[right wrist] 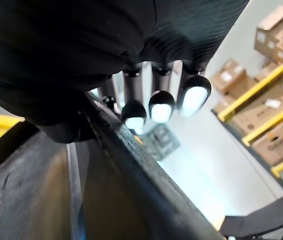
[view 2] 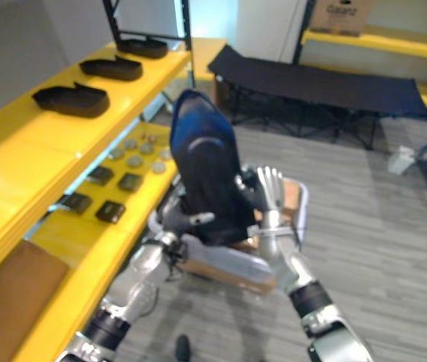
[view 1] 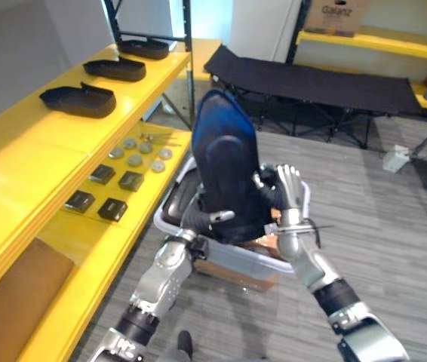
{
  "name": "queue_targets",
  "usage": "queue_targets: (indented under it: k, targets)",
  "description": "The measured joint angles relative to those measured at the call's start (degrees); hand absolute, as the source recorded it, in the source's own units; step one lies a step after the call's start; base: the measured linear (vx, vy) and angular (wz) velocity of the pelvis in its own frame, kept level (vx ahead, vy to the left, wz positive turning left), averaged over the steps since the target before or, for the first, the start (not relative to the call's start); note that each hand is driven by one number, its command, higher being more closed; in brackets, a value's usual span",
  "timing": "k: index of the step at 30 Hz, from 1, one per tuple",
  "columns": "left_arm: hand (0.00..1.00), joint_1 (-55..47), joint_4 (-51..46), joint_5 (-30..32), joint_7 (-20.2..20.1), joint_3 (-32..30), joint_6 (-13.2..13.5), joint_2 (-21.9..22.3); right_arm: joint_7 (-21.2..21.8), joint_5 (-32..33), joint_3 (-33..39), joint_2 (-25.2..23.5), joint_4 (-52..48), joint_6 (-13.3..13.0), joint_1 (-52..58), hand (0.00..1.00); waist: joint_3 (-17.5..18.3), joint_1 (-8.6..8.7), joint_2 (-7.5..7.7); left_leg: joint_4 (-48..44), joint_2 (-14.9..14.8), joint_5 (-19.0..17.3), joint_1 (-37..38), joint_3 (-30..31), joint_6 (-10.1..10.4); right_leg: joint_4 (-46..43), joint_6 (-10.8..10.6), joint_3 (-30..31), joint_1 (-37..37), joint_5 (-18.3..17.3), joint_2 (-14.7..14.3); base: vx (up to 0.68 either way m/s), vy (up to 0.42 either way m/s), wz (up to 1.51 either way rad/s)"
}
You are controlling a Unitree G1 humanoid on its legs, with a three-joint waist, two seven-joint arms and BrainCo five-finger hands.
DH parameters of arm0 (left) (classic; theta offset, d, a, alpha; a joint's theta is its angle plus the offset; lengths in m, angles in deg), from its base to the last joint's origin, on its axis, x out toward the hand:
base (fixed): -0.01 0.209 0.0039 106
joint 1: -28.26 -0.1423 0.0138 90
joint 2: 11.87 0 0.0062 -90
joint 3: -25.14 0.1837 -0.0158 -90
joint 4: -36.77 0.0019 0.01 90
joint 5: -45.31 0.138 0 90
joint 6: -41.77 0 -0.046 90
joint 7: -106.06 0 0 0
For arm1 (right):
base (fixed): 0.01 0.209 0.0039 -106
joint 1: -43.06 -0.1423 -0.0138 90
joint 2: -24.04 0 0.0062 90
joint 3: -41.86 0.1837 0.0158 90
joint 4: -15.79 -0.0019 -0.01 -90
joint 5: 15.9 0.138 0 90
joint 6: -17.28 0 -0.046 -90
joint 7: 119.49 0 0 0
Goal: Walk over and take plastic housings, then place them on the shelf
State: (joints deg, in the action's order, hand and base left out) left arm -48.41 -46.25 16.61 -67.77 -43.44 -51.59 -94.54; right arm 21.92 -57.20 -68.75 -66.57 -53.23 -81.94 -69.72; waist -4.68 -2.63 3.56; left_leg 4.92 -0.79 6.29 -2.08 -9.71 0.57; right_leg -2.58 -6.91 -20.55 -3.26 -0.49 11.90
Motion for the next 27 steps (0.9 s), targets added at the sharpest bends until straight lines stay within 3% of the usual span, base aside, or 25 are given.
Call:
queue_targets:
  k: [1, 17, 22, 23, 27]
  targets:
    - [1.0, 0.0, 0.1, -0.1, 0.0, 0.0, -0.3, 0.0, 0.0, 0.0, -0.5, -0.1, 0.0, -0.6, 0.3, 1.0, 0.0, 0.01, 0.0, 0.0, 0.0, 0.0, 0.0, 0.0, 0.0, 0.0, 0.0, 0.0, 0.0, 0.0, 0.0, 0.0, 0.0, 0.0]
    - [1.0, 0.1, 3.5, 0.0, 1.0, -0.9, 0.1, -0.1, -0.5, 2.4, -3.4, -1.8, -0.2, -2.2, 0.7, 1.0, 0.0, -0.06, 0.02, -0.2, -0.5, 0.2, 0.0, -0.1, 0.2, 0.9, 0.3, 0.1, -0.2, 0.7, -0.7, 0.0, 0.0, 0.0]
    - [1.0, 0.2, 3.5, -0.2, 1.7, -0.9, 1.7, -0.3, -1.4, 2.5, -3.9, -2.5, -1.1, -2.3, 1.0, 1.0, 0.0, 0.06, 0.02, -0.2, -0.7, 0.3, 0.0, -0.1, 0.3, 1.6, 0.4, 0.2, -0.5, 1.0, -1.0, 0.0, 0.0, 0.0]
    - [1.0, 0.2, 3.5, -0.3, 1.7, -0.8, 2.3, -0.3, -1.5, 2.5, -4.1, -2.5, -1.9, -2.3, 1.3, 0.0, 0.0, 0.09, 0.02, -0.2, -0.7, 0.3, 0.0, -0.2, 0.3, 1.7, 0.4, 0.2, -0.5, 1.0, -1.0, 0.0, 0.0, 0.0]
    - [1.0, 0.2, 3.4, -0.8, 1.7, -0.9, 4.2, -0.6, -1.6, 3.3, -4.3, -2.7, -3.0, -4.1, 1.6, 0.0, 0.0, 0.23, 0.02, -0.2, -0.7, 0.3, 0.0, -0.3, 0.3, 2.2, 0.4, 0.3, -0.5, 1.0, -1.0, 0.0, 0.0, 0.0]
